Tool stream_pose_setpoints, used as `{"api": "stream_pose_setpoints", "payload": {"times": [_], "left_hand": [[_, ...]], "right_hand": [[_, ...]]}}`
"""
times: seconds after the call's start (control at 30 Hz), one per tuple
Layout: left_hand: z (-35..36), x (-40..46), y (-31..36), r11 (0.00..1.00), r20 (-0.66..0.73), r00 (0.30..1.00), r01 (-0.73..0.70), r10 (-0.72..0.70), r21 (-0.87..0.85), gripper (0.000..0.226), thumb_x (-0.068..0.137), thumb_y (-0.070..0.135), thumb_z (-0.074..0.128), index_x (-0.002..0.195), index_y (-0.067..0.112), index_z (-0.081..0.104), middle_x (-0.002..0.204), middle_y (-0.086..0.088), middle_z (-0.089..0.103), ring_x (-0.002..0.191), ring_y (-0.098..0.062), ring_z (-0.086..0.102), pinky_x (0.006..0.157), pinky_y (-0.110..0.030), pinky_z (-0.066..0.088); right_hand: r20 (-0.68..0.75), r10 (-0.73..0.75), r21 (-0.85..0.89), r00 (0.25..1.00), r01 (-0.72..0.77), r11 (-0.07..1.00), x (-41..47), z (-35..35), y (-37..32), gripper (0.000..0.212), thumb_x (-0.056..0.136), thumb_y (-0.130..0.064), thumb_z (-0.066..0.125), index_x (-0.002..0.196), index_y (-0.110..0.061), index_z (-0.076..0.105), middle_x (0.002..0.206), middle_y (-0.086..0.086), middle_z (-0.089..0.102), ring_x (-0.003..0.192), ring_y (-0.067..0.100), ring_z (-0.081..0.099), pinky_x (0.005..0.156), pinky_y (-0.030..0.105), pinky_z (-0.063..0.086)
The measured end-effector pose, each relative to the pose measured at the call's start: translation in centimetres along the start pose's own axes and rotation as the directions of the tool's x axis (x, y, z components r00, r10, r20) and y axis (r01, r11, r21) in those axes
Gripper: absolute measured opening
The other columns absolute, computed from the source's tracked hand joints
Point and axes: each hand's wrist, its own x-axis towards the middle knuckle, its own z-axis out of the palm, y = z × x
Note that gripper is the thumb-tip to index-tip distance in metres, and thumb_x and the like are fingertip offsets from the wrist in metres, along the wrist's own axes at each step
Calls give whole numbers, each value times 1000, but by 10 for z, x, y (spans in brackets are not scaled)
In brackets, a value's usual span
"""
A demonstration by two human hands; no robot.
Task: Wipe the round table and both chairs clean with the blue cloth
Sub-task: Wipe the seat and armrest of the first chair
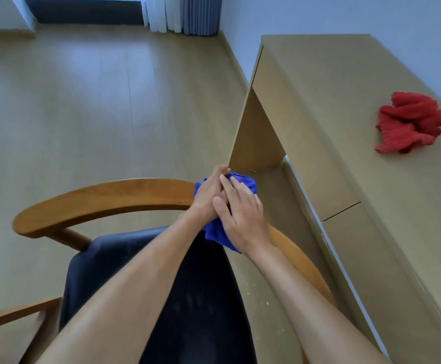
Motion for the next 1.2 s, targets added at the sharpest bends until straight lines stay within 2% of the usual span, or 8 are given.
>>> {"api": "stream_pose_setpoints", "payload": {"times": [0.1,0.23,0.3,0.37,0.53,0.87,1.07,1.2], "left_hand": [[-37,-3,-18,990,-205,978,52,-23,134,47,92,4,38,136,19,45,128,-4,54,114,-17,47,105,-35,34],[-66,-25,-67,734,-129,986,168,-110,658,49,100,41,21,149,35,21,160,2,15,148,-24,0,115,-56,-5],[-61,-32,-79,678,-98,990,143,-105,721,55,98,48,14,152,37,8,161,4,1,148,-23,-11,115,-55,-10],[-58,-30,-81,676,-109,991,133,-79,725,56,97,50,12,152,36,6,161,3,0,147,-24,-13,114,-55,-12],[-59,-30,-84,638,-114,992,117,-46,761,58,96,52,7,151,35,3,160,3,-2,147,-25,-14,114,-55,-13],[-58,-31,-85,626,-119,992,113,-32,772,56,98,51,8,152,33,5,161,-1,1,147,-27,-12,114,-56,-12],[-55,-35,-78,582,-112,993,109,-31,806,57,99,48,7,153,30,4,161,-7,1,147,-34,-9,115,-58,-7],[-45,-37,-56,595,-168,973,229,-158,770,59,99,45,12,154,26,3,161,-9,-2,146,-38,-8,115,-62,-2]], "right_hand": [[121,156,-221,980,-127,967,12,5,0,76,83,-78,23,149,-42,14,156,11,20,139,30,24,113,46,19],[139,48,-623,989,50,781,32,11,1,82,72,-74,52,139,-30,36,132,13,44,116,36,45,105,57,20],[165,69,-593,984,43,804,41,14,-1,84,67,-68,61,134,-23,39,136,12,42,127,39,36,104,60,22],[191,113,-525,975,4,851,42,14,0,80,65,-61,67,130,-23,40,130,8,45,117,38,45,89,48,37],[150,213,-590,966,-85,803,6,-17,20,52,73,-40,64,117,-21,45,111,4,48,97,31,51,72,35,34],[-197,605,-341,772,-632,696,-169,-76,36,69,68,-57,63,127,-33,37,119,-9,42,98,17,51,68,26,36],[-39,520,-449,853,-480,754,-97,-76,40,54,73,-50,62,117,-23,44,115,2,49,94,27,49,78,35,43],[-213,397,-419,893,-450,788,-107,-65,34,51,74,-44,63,117,-22,48,117,1,47,89,27,46,75,35,43]]}}
